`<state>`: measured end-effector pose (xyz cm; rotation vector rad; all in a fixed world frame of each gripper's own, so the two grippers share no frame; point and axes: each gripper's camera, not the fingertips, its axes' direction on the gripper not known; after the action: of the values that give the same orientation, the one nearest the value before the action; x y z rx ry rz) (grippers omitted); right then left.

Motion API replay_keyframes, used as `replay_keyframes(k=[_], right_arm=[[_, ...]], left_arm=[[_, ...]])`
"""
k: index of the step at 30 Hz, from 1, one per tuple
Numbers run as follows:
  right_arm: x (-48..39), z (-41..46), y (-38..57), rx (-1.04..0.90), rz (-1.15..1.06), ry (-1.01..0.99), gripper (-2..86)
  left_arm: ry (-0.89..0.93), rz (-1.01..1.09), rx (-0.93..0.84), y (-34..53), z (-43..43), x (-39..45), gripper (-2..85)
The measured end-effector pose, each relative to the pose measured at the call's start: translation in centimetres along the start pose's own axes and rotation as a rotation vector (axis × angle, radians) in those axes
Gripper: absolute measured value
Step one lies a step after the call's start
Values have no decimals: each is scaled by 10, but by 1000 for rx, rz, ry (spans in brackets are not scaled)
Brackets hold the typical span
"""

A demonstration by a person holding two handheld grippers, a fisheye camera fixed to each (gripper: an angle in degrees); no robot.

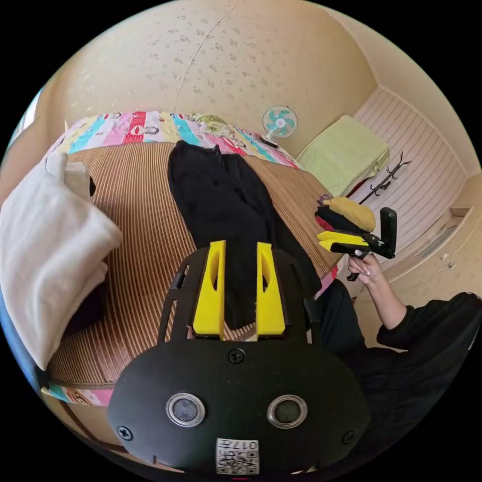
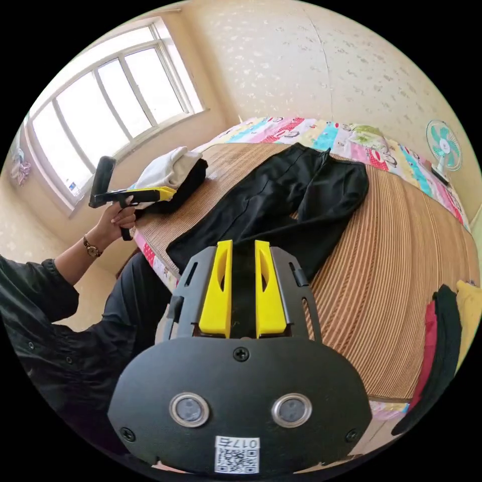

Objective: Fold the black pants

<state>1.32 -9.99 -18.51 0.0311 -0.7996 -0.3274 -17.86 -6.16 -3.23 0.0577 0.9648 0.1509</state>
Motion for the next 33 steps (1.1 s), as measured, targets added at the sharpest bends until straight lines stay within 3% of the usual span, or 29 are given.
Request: replay_keyframes(k=[3, 7, 9, 11, 13, 16, 17, 19, 21, 25, 29, 33], right_arm=[[-21, 66, 44, -134, 12, 15, 111], [-16, 93, 65, -180, 24, 132, 80], [-10, 68, 56, -155, 19, 188, 55], [1, 12, 45, -24, 36, 347, 41], [16, -33, 42, 88, 97, 466, 37], [54, -81, 51, 219, 272, 649, 37], [73, -84, 57, 174, 350, 708, 38], [90, -85, 72, 110, 449, 728, 42], [83, -86, 97, 178, 453, 657, 49], [21, -57, 150, 331, 214, 495, 65], [-19, 2, 161, 163, -31, 148, 81], [-63, 50, 159, -10, -293, 89, 116]], left_arm=[[44, -8, -41, 41, 23, 14, 114], [-79, 2, -85, 43, 46, 36, 68], [37, 48, -90, 25, 38, 40, 11], [371, 20, 142, 2, -16, 29, 0], [457, -53, 305, -10, -52, 13, -3], [229, -71, 465, -14, -90, 6, 0], [138, -88, 447, -13, -89, 6, 6], [125, -68, 353, -9, -74, 8, 42], [162, -61, 256, 4, -52, 10, 94], [41, -83, 181, 59, -21, 17, 121], [32, -112, 152, 96, -17, 10, 123], [57, -30, 82, 106, -13, 7, 132]])
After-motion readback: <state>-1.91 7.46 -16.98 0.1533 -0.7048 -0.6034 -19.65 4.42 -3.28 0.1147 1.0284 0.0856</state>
